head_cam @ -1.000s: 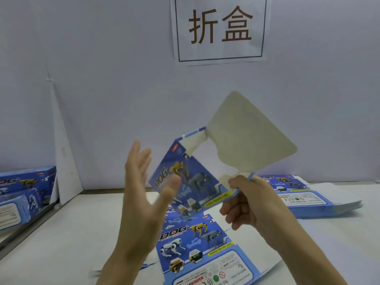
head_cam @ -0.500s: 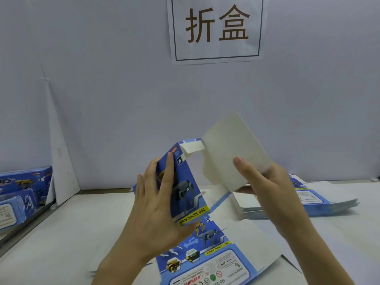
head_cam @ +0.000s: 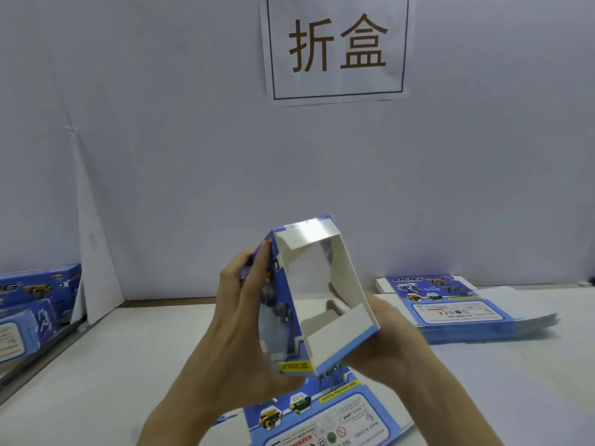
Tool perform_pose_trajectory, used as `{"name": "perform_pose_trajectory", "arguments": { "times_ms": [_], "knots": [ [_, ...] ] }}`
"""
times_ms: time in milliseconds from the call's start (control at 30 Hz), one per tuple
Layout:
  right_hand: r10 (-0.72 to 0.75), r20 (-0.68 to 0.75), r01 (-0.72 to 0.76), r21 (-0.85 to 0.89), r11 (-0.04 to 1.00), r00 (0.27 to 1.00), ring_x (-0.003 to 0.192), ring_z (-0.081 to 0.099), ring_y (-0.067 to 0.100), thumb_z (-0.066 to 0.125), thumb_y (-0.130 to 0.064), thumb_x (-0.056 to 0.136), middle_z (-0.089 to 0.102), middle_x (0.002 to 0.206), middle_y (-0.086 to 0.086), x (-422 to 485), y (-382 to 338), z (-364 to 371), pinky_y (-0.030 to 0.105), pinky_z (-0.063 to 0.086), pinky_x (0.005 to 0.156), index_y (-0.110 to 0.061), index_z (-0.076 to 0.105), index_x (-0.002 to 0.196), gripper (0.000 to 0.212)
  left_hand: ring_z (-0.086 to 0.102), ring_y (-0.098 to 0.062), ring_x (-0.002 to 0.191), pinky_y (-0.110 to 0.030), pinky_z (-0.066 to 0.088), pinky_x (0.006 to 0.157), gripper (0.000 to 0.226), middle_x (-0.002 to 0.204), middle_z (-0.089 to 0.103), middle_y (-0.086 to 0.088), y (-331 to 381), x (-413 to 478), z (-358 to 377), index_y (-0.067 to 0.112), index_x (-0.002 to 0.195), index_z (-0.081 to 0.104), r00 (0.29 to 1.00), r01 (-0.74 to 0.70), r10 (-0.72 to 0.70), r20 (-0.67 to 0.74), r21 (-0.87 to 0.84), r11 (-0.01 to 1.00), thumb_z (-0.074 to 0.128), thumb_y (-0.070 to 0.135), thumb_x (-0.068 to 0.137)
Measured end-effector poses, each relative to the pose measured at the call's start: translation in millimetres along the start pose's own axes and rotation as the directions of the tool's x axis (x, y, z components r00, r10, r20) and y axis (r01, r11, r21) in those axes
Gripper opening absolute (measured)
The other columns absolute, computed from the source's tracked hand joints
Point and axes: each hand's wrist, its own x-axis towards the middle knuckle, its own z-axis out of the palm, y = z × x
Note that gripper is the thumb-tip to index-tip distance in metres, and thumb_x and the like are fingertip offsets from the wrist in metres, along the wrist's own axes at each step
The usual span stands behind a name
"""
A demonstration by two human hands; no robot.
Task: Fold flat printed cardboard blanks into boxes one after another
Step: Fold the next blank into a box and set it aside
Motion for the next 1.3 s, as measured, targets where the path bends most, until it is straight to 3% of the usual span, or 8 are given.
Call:
{"name": "perform_pose_trajectory", "arguments": {
  "times_ms": [100,300,467,567,633,733,1000,1300],
  "knots": [
    [0.046,0.057,-0.045,-0.014,0.999,0.997,0.068,0.051,0.024,0.091,-0.022,0.037,0.059,0.072,0.011,-2.2,0.2,0.4,0.035,0.037,0.069,-0.01,0.073,0.066,0.037,0.044,-0.031,0.128,-0.026,0.04,0.106,0.144,0.116,0.047,-0.001,9.2,7.5,0.5,-0.001,0.145,0.027,0.985,0.162,-0.171,-0.035,-0.177,0.971,0.06,0.092,0.04],
    [-0.052,-0.003,0.052,-0.053,0.997,0.999,0.088,0.06,0.029,0.071,-0.029,0.067,0.065,0.09,0.014,-1.8,-19.7,-12.4,0.043,0.043,0.083,-0.009,0.067,0.105,0.043,0.022,0.01,0.134,-0.001,0.02,0.105,0.132,0.139,0.024,0.009,13.2,0.4,-8.2,0.024,0.146,0.001,0.998,0.048,-0.049,-0.045,-0.04,0.998,0.084,0.046,0.045],
    [0.075,0.006,-0.075,-0.017,0.997,0.997,0.078,0.054,0.026,0.074,-0.018,0.066,0.062,0.078,0.013,0.5,-8.1,-9.8,0.039,0.036,0.083,-0.008,0.07,0.084,0.022,0.039,-0.035,0.134,-0.049,0.036,0.111,0.147,0.123,0.046,-0.005,24.7,16.1,0.3,0.007,0.144,0.031,0.935,0.329,-0.353,-0.044,-0.272,0.905,0.063,0.09,0.027],
    [-0.114,-0.134,0.109,-0.046,0.993,0.984,0.08,0.06,0.022,0.071,-0.025,0.076,0.068,0.083,0.01,0.3,-16.1,-14.4,0.033,0.047,0.073,-0.007,0.067,0.1,0.03,0.038,-0.021,0.132,-0.014,0.04,0.102,0.138,0.142,0.025,-0.002,15.6,0.6,-3.4,0.019,0.151,0.009,0.983,0.183,-0.183,0.025,-0.039,0.982,0.079,0.073,0.044],
    [-0.386,-0.202,0.346,-0.207,0.915,0.9,0.074,0.067,0.014,0.065,-0.023,0.086,0.073,0.088,0.004,-1.6,-23.4,-20.2,0.027,0.054,0.063,-0.014,0.068,0.105,0.021,0.031,-0.006,0.134,-0.004,0.035,0.098,0.136,0.148,0.015,0.008,6.1,-6.4,-11.4,0.041,0.15,-0.006,0.986,0.155,-0.157,0.06,0.03,0.987,0.081,0.068,0.049],
    [-0.705,-0.179,0.567,-0.475,0.673,0.686,0.086,0.067,0.006,0.063,-0.022,0.09,0.071,0.105,-0.01,-4.4,-27.6,-26.7,0.026,0.054,0.067,-0.034,0.067,0.115,0.028,0.028,-0.008,0.137,-0.034,0.046,0.102,0.124,0.15,0.009,0.016,1.3,-9.8,-14.9,0.054,0.144,-0.006,0.986,0.157,-0.161,0.04,0.074,0.985,0.07,0.075,0.049],
    [-0.924,0.09,0.733,-0.639,0.233,0.372,0.084,0.061,-0.007,0.055,-0.011,0.095,0.069,0.1,-0.028,-4.6,-22.2,-22.0,0.01,0.047,0.07,-0.034,0.067,0.11,0.03,0.025,-0.002,0.132,-0.031,0.043,0.098,0.121,0.138,0.005,0.029,4.3,-10.3,-9.8,0.056,0.144,-0.007,0.991,0.134,-0.136,0.011,0.123,0.983,0.065,0.078,0.048],
    [-0.454,0.186,0.473,-0.078,0.877,0.872,0.083,0.069,0.01,0.055,-0.041,0.084,0.073,0.096,0.001,-19.5,-37.4,-20.3,0.022,0.054,0.061,-0.024,0.076,0.102,0.033,0.027,-0.017,0.131,-0.048,0.05,0.093,0.112,0.145,0.015,0.002,7.5,-8.7,-3.0,0.042,0.147,0.005,0.995,0.1,-0.097,-0.022,0.233,0.967,0.054,0.085,0.057]
  ]
}}
